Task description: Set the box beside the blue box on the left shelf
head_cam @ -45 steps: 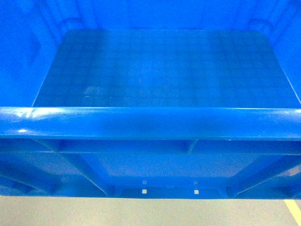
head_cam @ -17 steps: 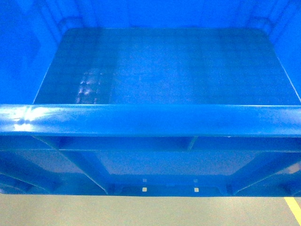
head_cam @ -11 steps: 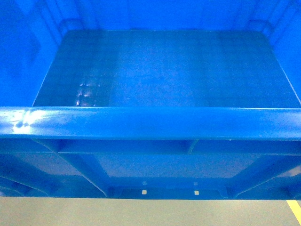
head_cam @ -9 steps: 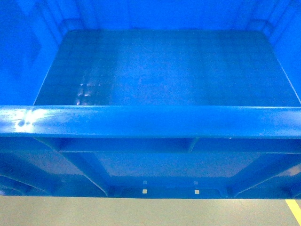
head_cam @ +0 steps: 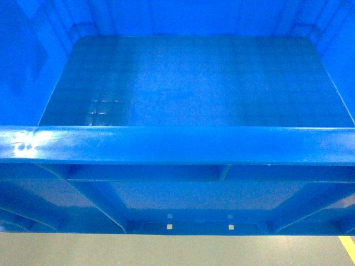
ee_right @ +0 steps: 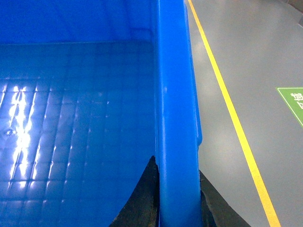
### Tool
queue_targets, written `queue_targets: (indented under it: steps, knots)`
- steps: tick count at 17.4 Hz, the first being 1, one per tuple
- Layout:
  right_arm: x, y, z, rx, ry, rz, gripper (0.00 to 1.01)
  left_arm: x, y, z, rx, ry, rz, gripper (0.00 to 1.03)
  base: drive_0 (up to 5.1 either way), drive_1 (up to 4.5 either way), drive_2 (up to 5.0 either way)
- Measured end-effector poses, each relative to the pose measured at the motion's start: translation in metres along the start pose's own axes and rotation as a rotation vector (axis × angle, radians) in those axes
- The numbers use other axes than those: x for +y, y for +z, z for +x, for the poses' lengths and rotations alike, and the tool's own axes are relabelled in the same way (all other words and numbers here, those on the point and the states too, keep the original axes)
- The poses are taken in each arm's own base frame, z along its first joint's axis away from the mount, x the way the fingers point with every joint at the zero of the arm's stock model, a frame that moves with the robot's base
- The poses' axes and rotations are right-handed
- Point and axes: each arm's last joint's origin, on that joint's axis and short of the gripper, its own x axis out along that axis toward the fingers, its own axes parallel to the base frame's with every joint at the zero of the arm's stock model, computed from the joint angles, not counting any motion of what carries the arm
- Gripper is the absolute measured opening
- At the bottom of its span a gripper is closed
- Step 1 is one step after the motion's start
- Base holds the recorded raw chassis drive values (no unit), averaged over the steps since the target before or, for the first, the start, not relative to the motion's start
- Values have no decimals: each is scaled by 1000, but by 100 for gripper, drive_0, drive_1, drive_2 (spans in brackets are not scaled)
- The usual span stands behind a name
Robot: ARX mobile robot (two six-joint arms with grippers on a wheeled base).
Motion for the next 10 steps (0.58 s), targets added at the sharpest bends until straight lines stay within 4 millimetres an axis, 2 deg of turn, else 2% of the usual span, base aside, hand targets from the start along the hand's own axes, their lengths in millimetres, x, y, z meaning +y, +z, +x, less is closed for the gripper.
queue_targets:
  steps: [10]
  knots:
    - [0, 0, 0, -1, 0, 0, 10, 0, 0, 0, -3, 0, -1, 9, -2, 408, -413]
